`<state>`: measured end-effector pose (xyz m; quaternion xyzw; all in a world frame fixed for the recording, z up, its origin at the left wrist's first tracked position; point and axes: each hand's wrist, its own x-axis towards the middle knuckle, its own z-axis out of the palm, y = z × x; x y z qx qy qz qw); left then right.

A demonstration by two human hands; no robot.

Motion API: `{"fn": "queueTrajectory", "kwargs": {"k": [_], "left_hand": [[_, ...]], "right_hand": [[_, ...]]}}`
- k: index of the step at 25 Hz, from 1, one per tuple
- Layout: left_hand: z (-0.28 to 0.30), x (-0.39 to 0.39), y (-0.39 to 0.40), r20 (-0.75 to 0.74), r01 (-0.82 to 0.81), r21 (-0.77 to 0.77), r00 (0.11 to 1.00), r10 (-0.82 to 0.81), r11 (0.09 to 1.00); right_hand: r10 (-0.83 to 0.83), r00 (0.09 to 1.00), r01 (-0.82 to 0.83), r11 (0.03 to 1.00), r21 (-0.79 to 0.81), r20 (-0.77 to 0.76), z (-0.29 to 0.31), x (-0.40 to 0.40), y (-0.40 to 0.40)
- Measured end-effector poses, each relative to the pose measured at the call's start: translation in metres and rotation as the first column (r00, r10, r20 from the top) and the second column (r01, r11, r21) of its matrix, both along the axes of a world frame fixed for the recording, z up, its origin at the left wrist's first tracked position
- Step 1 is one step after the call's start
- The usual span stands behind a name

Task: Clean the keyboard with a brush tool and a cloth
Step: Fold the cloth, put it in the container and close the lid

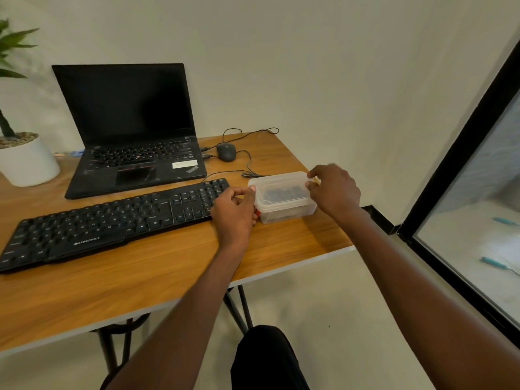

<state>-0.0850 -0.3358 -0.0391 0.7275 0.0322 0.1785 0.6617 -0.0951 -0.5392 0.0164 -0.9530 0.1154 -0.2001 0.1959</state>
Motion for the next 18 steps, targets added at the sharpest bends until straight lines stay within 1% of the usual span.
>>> {"fn": "queueTrajectory", "kwargs": {"k": [1, 2, 4, 5, 7, 9, 11, 15, 16, 17, 18], "left_hand": [[-0.001, 0.000, 0.000, 0.004, -0.010, 0.024, 1.000, 0.010, 1.000], [-0.002, -0.001, 0.000, 0.003, -0.024, 0.055, 1.000, 0.024, 0.998], [-0.004, 0.000, 0.001, 0.000, -0.079, 0.141, 0.997, 0.080, 0.987], [-0.005, 0.000, 0.002, -0.002, -0.112, 0.194, 0.993, 0.114, 0.975], [-0.005, -0.001, 0.001, -0.006, -0.119, 0.337, 0.992, 0.128, 0.934], [-0.002, -0.005, 0.000, -0.035, -0.055, 0.497, 0.996, 0.083, 0.866], [0.001, -0.007, 0.000, -0.071, 0.008, 0.600, 0.997, 0.044, 0.800], [0.012, -0.001, 0.008, -0.198, 0.193, 0.687, 0.977, -0.076, 0.700], [0.014, 0.004, 0.011, -0.244, 0.247, 0.682, 0.964, -0.103, 0.688], [0.016, 0.008, 0.014, -0.301, 0.310, 0.634, 0.943, -0.142, 0.709], [0.017, 0.012, 0.018, -0.360, 0.372, 0.529, 0.912, -0.195, 0.763]], "right_hand": [[0.073, 0.997, -0.071, 0.991, -0.113, 0.019, 0.003, 0.002, 0.008], [0.196, 0.980, -0.187, 0.971, -0.149, 0.045, 0.003, 0.004, 0.018], [0.409, 0.912, -0.406, 0.910, -0.085, 0.017, 0.002, 0.004, 0.037], [0.451, 0.892, -0.452, 0.890, -0.056, -0.028, -0.002, 0.003, 0.043], [0.436, 0.897, -0.440, 0.896, -0.062, -0.070, -0.011, 0.003, 0.048], [0.427, 0.903, -0.430, 0.902, -0.049, -0.052, -0.013, 0.004, 0.046], [0.440, 0.897, -0.442, 0.897, -0.032, -0.049, -0.013, 0.005, 0.046], [0.438, 0.898, -0.439, 0.898, -0.034, -0.042, -0.013, 0.004, 0.047], [0.436, 0.899, -0.438, 0.899, -0.032, -0.046, -0.012, 0.004, 0.048], [0.436, 0.899, -0.438, 0.899, -0.027, -0.052, -0.011, 0.003, 0.048], [0.437, 0.898, -0.438, 0.899, -0.023, -0.055, -0.010, 0.003, 0.048]]}}
